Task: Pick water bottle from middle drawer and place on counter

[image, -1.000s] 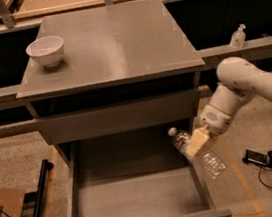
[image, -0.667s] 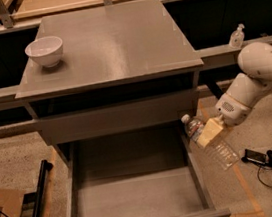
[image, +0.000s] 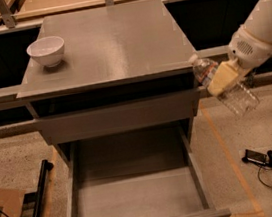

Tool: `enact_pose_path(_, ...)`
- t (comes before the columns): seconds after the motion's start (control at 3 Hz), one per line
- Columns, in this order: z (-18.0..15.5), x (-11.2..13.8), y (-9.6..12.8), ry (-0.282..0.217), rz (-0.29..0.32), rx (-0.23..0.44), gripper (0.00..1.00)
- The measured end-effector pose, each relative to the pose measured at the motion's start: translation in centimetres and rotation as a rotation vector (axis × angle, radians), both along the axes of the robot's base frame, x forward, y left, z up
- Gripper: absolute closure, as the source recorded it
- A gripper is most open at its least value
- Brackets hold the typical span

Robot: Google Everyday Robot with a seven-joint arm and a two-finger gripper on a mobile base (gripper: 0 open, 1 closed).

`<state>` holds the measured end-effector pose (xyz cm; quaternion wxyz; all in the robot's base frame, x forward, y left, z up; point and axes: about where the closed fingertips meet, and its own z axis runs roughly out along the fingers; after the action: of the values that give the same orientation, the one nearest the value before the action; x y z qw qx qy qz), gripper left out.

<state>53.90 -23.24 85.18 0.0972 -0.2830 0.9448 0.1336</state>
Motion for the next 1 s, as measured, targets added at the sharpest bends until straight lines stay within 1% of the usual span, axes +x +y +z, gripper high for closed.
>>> enact_pose_path(0.33, 1.8, -0.3, 0.1, -0.038, 0.000, -0.013, 1.00)
enact_pose_path(0.67, 0.3, 0.7, -1.2, -0.027, -0.065, -0.053, 1.00)
enact_pose_path(1.0, 4.7, 6.1, -2.6, -0.222, -0.086, -0.178, 1.00)
